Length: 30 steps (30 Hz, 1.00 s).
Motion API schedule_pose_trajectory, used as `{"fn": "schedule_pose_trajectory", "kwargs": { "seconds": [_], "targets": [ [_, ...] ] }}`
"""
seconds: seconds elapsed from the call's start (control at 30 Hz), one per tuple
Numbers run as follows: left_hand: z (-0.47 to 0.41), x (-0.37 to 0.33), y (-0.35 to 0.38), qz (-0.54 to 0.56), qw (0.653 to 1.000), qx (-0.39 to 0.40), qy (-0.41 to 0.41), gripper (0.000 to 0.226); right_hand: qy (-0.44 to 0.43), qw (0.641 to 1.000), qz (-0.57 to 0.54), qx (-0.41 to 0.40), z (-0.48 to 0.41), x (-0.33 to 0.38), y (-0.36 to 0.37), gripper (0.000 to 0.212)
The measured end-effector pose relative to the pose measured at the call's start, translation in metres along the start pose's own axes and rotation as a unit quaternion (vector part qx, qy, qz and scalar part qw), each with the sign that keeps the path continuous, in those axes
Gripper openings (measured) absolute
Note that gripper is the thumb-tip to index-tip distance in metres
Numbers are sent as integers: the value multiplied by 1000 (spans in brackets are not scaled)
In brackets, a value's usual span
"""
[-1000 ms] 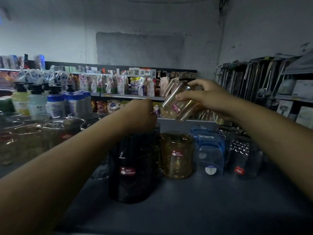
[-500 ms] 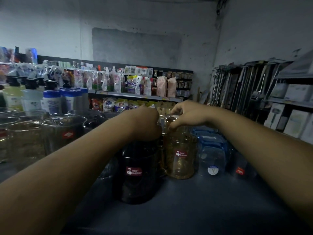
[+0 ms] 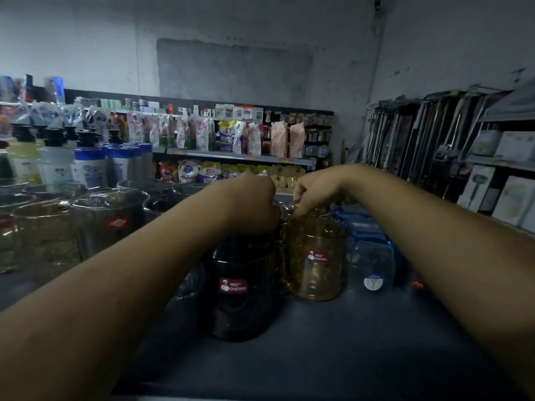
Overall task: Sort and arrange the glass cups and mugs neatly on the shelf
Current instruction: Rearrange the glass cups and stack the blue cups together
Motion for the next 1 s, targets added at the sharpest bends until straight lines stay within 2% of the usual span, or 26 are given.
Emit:
{"fn": "schedule_pose_trajectory", "kwargs": {
  "seconds": [0.07,0.2,0.4,0.5,0.63,0.77,0.87,1.0],
  "targets": [
    [0,0,0,5,1000,2,3,26,-2,1000,0,10,7,2,-1,40],
    [-1,1,0,8,1000,2,9,31,-35,999,-15,1,23,1,0,47],
    [0,3,-3,30,998,-21,43,33,-73,993,-56,-72,42,-13,7,60],
    [10,0,-10,71,991,-27,112,38,-89,989,-57,-104,46,-21,13,52],
    [24,-13,-11,90,975,16,205,37,-108,982,-81,-128,52,-24,20,31],
    [23,-21,-7,65,970,9,234,50,-113,980,-56,-154,62,-20,24,25],
    [16,-28,-6,22,973,38,229,62,-102,980,-36,-167,84,-17,28,18],
    [10,-44,-11,-15,974,82,213,67,-98,965,-15,-244,120,-11,45,15]
  ]
}}
Point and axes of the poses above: each hand's wrist, its own z-axis away from the middle knuckle, its own y-axis out of the palm, x = y × z, the point moved 1 cm from there along -z, towards the middle knuckle, and after that the axes turned 9 degrees about -y, right-handed, at the moved point
